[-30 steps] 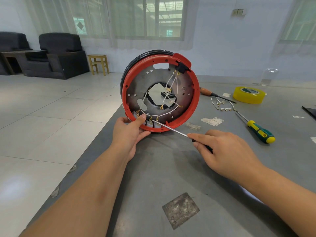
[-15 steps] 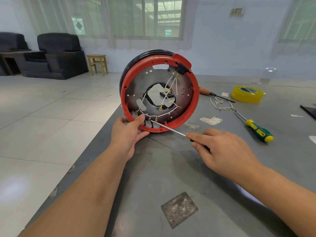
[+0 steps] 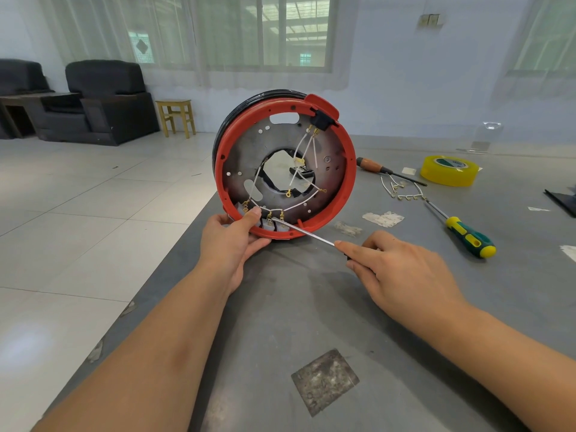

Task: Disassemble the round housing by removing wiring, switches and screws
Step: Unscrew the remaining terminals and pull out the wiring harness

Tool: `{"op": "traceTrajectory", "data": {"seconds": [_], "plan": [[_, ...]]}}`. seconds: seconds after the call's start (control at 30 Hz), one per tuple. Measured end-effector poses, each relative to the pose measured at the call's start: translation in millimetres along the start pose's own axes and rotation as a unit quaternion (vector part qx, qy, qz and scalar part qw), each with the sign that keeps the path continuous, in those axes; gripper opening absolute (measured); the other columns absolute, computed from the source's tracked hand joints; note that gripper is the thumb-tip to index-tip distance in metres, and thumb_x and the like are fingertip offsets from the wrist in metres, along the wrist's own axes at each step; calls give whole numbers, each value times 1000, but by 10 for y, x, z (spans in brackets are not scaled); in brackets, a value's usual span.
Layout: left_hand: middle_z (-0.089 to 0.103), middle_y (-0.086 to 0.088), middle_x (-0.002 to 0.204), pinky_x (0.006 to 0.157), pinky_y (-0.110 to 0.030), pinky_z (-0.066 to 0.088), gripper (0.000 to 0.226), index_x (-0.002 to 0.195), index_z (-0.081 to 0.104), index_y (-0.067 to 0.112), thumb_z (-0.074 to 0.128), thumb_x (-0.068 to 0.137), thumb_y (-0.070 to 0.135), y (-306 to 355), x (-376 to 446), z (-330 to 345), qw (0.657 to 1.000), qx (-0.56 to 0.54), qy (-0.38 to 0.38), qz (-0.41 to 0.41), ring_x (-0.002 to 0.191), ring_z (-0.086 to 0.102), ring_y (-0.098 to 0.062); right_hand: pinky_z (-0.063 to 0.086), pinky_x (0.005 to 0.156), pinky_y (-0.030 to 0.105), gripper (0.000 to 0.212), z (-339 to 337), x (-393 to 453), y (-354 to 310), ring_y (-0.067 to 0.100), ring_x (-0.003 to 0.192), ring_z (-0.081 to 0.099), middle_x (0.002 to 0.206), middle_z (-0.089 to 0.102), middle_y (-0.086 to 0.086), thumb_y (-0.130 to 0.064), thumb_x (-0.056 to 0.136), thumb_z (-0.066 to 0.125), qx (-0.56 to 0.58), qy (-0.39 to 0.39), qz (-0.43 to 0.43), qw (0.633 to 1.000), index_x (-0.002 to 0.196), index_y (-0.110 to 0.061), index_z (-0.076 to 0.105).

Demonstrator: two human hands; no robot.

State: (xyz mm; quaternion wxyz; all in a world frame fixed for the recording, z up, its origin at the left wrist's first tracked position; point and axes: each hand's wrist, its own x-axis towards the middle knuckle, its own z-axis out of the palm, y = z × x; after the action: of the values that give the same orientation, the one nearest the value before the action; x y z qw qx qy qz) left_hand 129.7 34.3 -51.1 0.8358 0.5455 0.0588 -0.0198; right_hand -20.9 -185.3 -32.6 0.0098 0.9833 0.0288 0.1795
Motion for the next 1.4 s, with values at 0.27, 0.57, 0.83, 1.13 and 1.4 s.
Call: {"op": "traceTrajectory", "data": {"seconds": [0.27, 0.57, 0.83, 1.13, 1.4], "plan": [[75, -19, 110, 68, -39, 66, 43, 124, 51, 4, 80, 93, 14, -1, -4, -7, 1000, 0, 6, 0, 84, 80, -30, 52, 64, 35, 42, 15, -2, -49, 20, 89, 63, 102, 59, -12, -47, 102, 36, 63, -2, -3, 998, 142, -51, 49], [78, -17, 105, 71, -42, 67, 47, 130, 51, 3, 78, 93, 10, 5, -27, -7, 1000, -9, -12, -1, 84, 80, -31, 48, 67, 30, 33, 39, 72, 113, 13, 83, 61, 77, 54, -22, -38, 100, 52, 153, 2, -5, 988, 129, -43, 66], [81, -10, 92, 66, -37, 66, 43, 129, 52, 7, 77, 94, 11, 5, -22, 8, 1000, 0, -15, -4, 83, 81, -28, 54, 71, 37, 35, -12, 76, 120, 18, 90, 64, 89, 60, -17, -41, 101, 48, 127, -2, -8, 992, 133, -44, 63], [77, -15, 104, 69, -38, 67, 43, 127, 52, 5, 78, 94, 12, 16, -29, -7, 1000, -6, -10, -10, 84, 80, -27, 53, 61, 35, 53, -74, 9, 21, 21, 87, 66, 107, 62, -12, -55, 98, 18, -5, -6, -35, 999, 144, -53, 45], [77, -17, 104, 72, -41, 67, 45, 129, 51, 3, 78, 94, 10, 11, -38, -9, 1000, -19, -17, -8, 85, 80, -30, 55, 66, 36, 38, -42, 22, 35, 14, 86, 65, 98, 68, -16, -50, 100, 40, 87, -1, 9, 996, 132, -50, 60]]}}
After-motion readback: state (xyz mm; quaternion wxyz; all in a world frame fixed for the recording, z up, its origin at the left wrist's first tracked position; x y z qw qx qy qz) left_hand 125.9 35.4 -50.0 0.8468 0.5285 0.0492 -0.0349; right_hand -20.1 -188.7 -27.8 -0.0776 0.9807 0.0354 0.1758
